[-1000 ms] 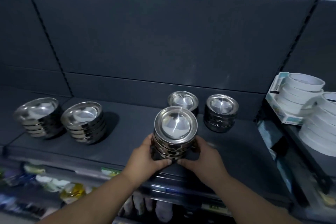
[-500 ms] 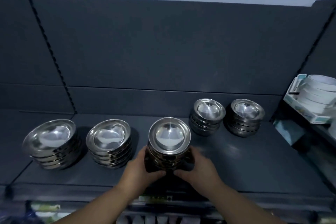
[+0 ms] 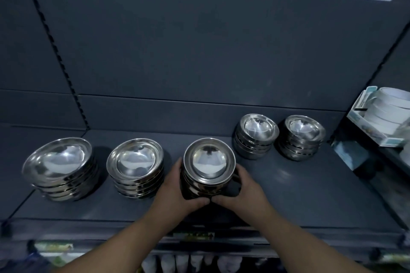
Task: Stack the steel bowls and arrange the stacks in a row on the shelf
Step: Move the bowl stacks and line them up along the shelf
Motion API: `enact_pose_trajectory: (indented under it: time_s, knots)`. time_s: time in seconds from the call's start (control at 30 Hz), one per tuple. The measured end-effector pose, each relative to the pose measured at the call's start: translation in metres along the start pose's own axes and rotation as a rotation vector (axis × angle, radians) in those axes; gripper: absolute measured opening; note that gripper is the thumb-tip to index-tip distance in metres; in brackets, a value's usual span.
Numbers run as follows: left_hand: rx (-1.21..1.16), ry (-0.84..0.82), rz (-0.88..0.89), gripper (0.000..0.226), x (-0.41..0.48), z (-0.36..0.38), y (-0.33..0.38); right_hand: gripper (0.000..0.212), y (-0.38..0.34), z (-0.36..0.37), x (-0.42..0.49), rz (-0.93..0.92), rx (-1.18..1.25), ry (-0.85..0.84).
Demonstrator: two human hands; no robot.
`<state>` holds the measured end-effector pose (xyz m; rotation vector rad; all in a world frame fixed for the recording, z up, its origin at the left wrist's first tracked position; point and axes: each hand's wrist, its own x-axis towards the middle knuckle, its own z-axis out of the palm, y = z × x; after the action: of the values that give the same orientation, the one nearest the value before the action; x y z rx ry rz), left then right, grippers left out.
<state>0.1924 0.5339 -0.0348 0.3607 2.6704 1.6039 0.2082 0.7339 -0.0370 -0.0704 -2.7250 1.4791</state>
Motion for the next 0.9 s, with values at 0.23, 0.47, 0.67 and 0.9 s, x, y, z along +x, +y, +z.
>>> enact_pose_trajectory:
  time_s: [0.23,0.47,0.67,0.9]
  knots:
    - [0.036,0.080,0.020,0.095,0.001,0.002,0.014,0.092,-0.001,-0.006,0.003,-0.034,0.000,-0.013]
    - [-0.040,0.113,-0.032,0.107,-0.002,0.006,0.017,0.096,-0.005,-0.018,0.008,-0.076,-0.002,-0.028]
    - [-0.032,0.121,-0.076,0.110,-0.005,0.012,0.010,0.096,0.005,-0.015,0.008,-0.081,-0.029,-0.059]
    - [-0.063,0.125,-0.078,0.113,-0.005,0.012,0.010,0.098,0.005,-0.017,0.008,-0.116,-0.010,-0.058]
